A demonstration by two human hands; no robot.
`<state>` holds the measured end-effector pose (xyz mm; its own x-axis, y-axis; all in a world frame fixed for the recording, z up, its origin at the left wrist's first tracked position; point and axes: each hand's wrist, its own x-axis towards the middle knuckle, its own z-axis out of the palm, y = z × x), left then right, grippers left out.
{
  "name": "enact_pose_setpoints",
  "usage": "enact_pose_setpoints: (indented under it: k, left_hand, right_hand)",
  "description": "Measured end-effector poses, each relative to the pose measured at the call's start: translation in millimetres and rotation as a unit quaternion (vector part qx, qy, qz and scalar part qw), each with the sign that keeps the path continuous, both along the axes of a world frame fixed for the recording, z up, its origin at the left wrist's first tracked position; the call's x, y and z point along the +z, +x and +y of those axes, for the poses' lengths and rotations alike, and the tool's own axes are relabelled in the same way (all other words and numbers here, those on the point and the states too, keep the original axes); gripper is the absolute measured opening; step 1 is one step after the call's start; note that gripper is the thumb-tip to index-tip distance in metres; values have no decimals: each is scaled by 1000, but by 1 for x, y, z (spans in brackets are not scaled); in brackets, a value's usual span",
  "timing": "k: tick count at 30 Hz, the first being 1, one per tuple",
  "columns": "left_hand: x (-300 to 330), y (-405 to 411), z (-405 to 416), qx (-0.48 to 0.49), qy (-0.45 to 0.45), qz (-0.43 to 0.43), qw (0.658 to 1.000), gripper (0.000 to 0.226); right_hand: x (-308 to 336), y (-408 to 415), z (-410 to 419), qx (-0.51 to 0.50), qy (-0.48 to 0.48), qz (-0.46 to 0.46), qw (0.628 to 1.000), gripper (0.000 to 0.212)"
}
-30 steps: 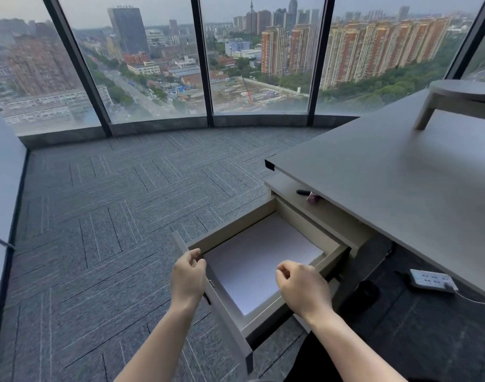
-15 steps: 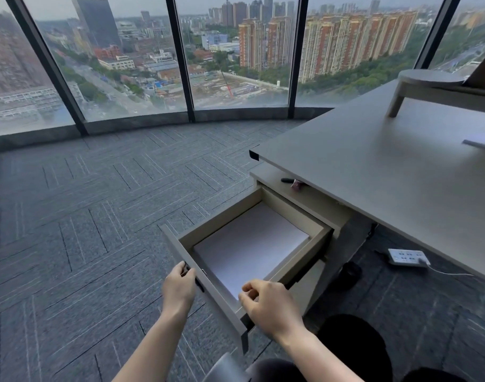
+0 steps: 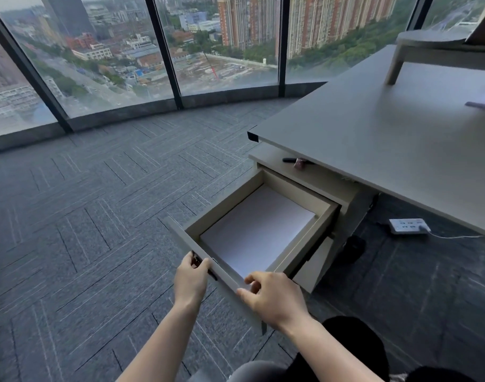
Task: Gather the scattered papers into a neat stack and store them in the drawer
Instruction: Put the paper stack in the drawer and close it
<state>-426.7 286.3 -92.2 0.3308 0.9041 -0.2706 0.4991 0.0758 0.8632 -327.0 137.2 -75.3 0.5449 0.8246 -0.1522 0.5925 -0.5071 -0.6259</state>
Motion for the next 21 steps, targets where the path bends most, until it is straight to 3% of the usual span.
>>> enact_pose_setpoints:
  k: [9,16,21]
  left_hand:
    - [-14,-1,13,-21,-53,-49,997,12]
    - [-22,6,17,-16,-56,-69,996,8]
    - [-28,22,20,-13,-61,-64,996,27]
  right_hand:
    - [-7,-16,7,-41,-31,-17,999,45]
    - [-13,-18,6,-54,-28,-51,997,32]
    - [-19,-8,3,-80,-19,-64,995,30]
